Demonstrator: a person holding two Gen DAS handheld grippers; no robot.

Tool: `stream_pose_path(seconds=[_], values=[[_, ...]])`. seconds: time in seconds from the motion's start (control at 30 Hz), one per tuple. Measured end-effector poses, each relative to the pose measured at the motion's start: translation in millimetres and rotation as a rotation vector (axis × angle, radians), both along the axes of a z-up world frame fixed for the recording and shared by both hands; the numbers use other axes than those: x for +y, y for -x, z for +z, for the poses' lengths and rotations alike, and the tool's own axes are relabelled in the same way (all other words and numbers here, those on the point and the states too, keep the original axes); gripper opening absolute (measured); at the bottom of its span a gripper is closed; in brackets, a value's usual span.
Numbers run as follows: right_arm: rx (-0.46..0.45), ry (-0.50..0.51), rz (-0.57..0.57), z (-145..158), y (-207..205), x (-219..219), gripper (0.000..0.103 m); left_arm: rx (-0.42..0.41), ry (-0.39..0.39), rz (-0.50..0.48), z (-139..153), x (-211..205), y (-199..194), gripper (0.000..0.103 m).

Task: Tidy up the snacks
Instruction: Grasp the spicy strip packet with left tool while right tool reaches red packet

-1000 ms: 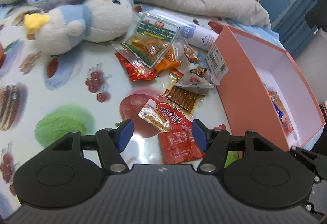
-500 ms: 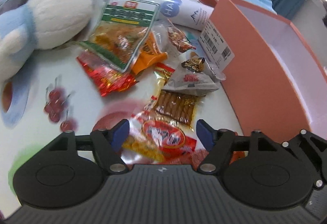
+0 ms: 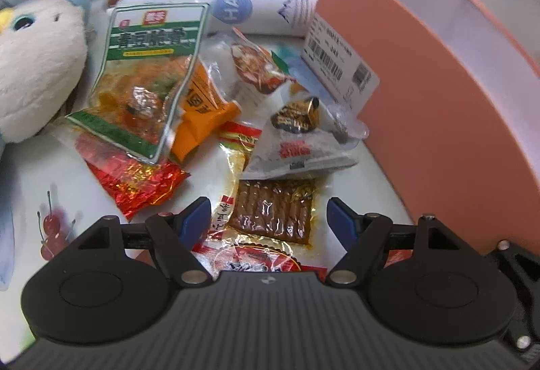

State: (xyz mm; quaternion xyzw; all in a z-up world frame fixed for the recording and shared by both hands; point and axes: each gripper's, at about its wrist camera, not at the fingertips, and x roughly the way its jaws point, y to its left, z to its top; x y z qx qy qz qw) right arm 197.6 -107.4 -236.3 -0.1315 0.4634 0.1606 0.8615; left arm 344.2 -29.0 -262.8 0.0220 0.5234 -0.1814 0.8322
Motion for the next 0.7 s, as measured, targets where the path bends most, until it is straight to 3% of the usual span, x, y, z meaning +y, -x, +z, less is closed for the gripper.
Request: stream_pose_path(seconds=[0.23,0.37,0.7], values=[[0.02,-0.022,0.02,-0.9,3.2,-2.6,0.072,-0.051,-0.132,-0.074,-6.2,-26.6,3.3,0.075],[0.024,-0.024,0.031,-0.2,7.3,-3.0,0.072,-0.057,-0.129,-0.045,-4.3,-27.9,3.7,0.061],[0.029,-0.05,0.041,-0.9,17.3,-11.0,0.072,-0.031,-0.118,0.008,2.4,-9.8,37.2,0.058]])
